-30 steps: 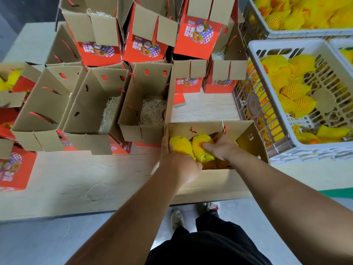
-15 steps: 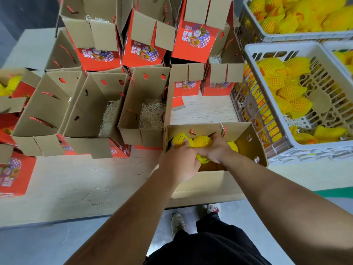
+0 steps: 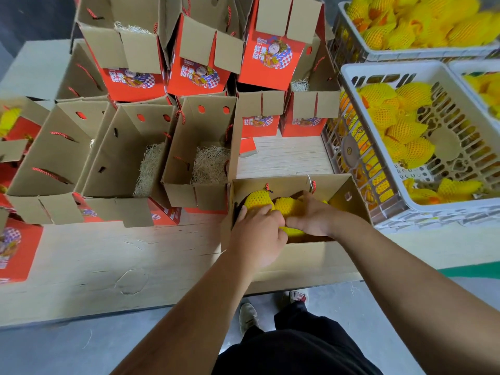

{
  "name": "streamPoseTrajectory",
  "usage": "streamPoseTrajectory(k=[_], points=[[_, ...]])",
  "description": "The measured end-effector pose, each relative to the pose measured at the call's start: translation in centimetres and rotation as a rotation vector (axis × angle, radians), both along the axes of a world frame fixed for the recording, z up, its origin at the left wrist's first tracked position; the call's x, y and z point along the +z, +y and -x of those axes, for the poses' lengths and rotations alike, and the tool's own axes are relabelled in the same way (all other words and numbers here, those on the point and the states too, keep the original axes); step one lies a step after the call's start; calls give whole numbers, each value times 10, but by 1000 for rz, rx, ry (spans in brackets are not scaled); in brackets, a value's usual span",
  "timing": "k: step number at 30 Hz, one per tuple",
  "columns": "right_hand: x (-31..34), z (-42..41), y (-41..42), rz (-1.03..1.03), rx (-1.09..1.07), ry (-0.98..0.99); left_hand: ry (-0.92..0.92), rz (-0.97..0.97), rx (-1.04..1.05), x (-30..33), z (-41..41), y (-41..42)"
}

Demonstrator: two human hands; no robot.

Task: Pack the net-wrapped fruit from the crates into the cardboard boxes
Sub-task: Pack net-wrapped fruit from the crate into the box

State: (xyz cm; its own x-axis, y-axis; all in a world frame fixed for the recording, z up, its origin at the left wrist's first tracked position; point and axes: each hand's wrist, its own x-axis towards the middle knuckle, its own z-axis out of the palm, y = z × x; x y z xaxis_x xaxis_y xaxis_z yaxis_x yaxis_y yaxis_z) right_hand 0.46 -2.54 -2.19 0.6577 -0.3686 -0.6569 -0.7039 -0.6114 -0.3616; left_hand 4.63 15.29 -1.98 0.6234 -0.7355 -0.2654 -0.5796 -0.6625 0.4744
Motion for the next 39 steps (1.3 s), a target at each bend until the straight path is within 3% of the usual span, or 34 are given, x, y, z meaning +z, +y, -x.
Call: streamPoseTrajectory(k=[2, 10, 15, 20, 24, 26, 30, 33, 37, 39], points=[[6, 12, 2, -5, 23, -125, -4, 8, 29, 3, 8, 4], [6, 36, 24, 133, 86, -311, -62, -97, 60, 14, 21, 7], [-2, 28, 15, 29, 192, -200, 118, -137, 49, 13, 8, -6], [-10, 1, 0, -63, 304, -191, -62, -319, -1, 3, -1, -19], [-12, 9, -28, -126, 399, -190, -51, -412, 115, 2, 14, -36], [-6, 16, -52, -196, 407, -270, -6, -323, 168, 7, 22, -61], [19, 18, -107, -240, 305, -465, 177, 201, 314, 22, 34, -145], [43, 24, -157, -263, 64, -640, 89, 444, 381, 37, 38, -208], [52, 32, -235, -264, -151, -777, -7, 553, 240, 45, 33, -288], [42, 34, -272, -175, -219, -780, -108, 422, 113, 42, 25, -329]])
